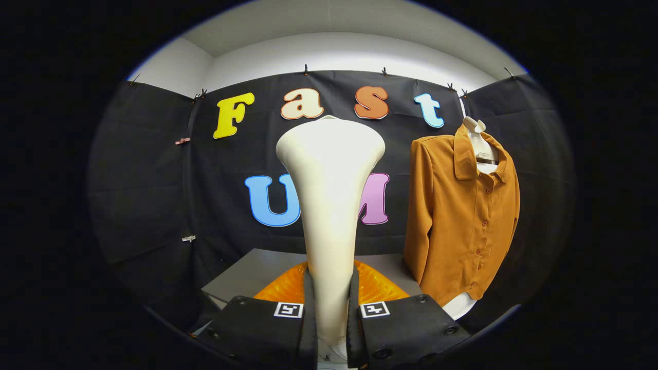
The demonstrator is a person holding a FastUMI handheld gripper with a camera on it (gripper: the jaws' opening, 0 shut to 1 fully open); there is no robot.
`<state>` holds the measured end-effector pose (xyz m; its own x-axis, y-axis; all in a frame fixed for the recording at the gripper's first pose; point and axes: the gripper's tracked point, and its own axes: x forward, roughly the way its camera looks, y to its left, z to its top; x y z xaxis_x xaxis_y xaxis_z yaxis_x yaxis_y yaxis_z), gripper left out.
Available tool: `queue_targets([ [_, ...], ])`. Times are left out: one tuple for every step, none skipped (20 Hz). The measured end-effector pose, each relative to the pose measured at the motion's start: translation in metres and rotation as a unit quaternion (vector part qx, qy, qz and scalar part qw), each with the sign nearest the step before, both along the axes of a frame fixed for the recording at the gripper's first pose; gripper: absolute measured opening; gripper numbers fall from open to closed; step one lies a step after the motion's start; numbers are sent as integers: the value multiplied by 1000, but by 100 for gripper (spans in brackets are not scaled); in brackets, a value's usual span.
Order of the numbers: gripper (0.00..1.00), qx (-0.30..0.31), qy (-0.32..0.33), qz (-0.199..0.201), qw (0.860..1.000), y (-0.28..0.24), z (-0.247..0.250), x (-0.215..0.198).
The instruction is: Iron the clothes twice with a garment steamer, once on the left side and once on the right side.
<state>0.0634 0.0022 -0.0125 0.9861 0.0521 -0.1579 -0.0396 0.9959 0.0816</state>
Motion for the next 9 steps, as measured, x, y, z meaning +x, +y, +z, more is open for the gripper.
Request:
queue_targets([
  [26, 0, 1, 0, 1000, -1, -1, 0],
  [26, 1, 2, 0, 1000, 0, -2, 1],
  [26, 1, 2, 0, 1000, 0, -1, 1],
  [26, 1, 2, 1, 1000, 0, -2, 1],
  [26, 1, 2, 1, 1000, -1, -1, 1],
  [26, 1, 1, 1, 1000, -1, -1, 2],
  [26, 1, 1, 1, 1000, -2, -1, 2],
  [26, 2, 1, 1, 1000, -2, -1, 2],
  [26, 2, 1, 1, 1000, -2, -2, 1],
])
